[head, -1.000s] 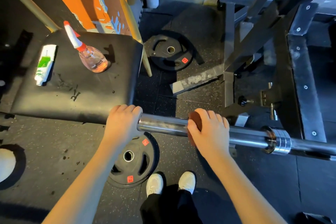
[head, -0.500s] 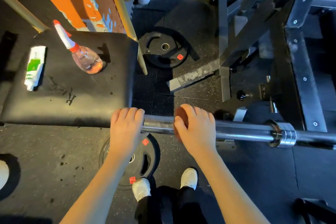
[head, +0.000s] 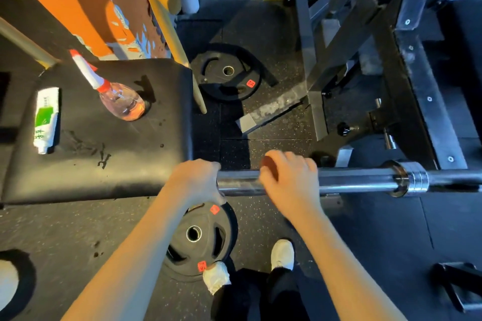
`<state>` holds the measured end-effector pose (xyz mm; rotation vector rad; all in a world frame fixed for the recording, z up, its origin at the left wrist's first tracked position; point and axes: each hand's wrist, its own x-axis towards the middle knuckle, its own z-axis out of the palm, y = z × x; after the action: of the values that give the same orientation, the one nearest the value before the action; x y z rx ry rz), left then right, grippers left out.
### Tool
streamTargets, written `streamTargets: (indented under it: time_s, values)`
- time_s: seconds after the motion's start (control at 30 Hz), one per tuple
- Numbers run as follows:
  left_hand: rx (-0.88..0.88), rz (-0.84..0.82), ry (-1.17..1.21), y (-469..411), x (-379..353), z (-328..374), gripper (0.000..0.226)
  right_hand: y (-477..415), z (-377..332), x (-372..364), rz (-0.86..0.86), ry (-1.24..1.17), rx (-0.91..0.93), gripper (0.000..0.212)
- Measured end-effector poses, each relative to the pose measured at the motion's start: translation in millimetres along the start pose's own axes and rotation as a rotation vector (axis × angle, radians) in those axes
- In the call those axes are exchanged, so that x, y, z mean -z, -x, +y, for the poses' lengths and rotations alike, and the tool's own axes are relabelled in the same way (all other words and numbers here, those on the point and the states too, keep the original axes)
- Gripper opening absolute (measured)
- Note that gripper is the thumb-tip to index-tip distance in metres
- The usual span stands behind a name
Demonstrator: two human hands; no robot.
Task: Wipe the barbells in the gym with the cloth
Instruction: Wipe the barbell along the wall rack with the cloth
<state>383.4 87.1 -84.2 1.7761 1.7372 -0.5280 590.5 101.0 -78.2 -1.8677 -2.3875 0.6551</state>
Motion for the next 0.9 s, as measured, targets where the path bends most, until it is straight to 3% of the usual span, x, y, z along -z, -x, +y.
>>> streamTargets:
  time_s: [0.13, 0.2, 0.33, 0.43, 0.57, 0.73, 0.83, 0.9]
  values:
    - [0.015, 0.284, -0.127, 8.9, -18.4, 7.2, 0.049, 30.6, 22.3, 6.1, 0.047, -0.016, 0.205, 0.046]
    - [0.019, 0.377, -0.128, 12.6, -24.6, 10.2, 0.046, 24.9, 40.3, 15.7, 0.052, 0.016, 0.146, 0.043]
    - [0.004, 0.5, -0.095, 15.5, -32.8, 8.6, 0.05, -8.2, 26.7, 11.2, 0.068, 0.02, -0.21, 0.033]
    - [0.017, 0.576, -0.093, 15.3, -43.5, 9.3, 0.058, 8.4, -0.1, -7.2, 0.131, -0.016, -0.006, 0.037]
    - [0.024, 0.471, -0.13, 21.8, -34.4, 14.6, 0.055, 43.1, 39.8, 4.1, 0.103, 0.048, 0.23, 0.045]
    - [-0.037, 0.175, 0.025, 14.5, -4.1, 6.3, 0.046, 3.8, 37.1, 11.5, 0.11, -0.019, -0.181, 0.032]
    - [-0.043, -0.043, 0.055, -0.6, 13.2, 3.4, 0.054, 18.5, 4.8, -8.1, 0.104, -0.018, 0.051, 0.037]
    - [-0.054, -0.135, 0.065, -5.6, 14.8, 1.9, 0.051, 41.8, 18.8, -8.6, 0.078, 0.011, 0.206, 0.044]
